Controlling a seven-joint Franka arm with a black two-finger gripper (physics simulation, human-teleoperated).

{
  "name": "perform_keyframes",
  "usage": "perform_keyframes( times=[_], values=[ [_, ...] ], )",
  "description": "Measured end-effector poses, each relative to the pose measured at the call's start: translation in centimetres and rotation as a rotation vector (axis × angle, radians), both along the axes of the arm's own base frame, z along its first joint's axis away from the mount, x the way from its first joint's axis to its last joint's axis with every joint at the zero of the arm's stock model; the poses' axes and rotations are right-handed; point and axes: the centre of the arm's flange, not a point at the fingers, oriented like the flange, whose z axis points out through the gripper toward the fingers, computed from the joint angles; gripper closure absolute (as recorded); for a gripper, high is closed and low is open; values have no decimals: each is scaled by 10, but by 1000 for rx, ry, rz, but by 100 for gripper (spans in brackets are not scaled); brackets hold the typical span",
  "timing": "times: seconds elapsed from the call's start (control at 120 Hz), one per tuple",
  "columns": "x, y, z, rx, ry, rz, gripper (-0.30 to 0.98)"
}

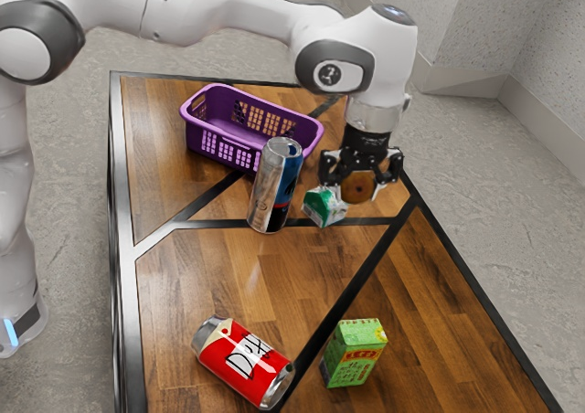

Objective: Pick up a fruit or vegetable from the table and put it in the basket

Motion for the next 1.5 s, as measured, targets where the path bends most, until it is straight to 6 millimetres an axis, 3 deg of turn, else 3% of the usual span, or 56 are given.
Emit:
perform_keyframes(
  times=[0.133, 0.233, 0.308, 0.367, 0.467, 0.575, 0.7, 0.792, 0.858, 0.975, 1.125, 1.5],
  values=[
    [-1, 5, 34, 6, -24, -1, 33],
    [-2, 16, 82, 16, -85, 5, 33],
    [-4, 31, 113, 22, -117, 21, 33],
    [-4, 52, 122, 31, -116, 46, 32],
    [-4, 111, 124, 45, -93, 127, 32],
    [-8, 202, 113, 58, -46, 261, 32],
    [-38, 315, 106, 60, -3, 436, 31],
    [-58, 361, 97, 50, 29, 505, 30],
    [-63, 366, 84, 42, 62, 505, 30],
    [-63, 355, 65, 30, 109, 464, 30],
    [-63, 354, 60, 27, 123, 438, 29],
    [-80, 400, 54, 0, 115, 467, 29]
  ],
)
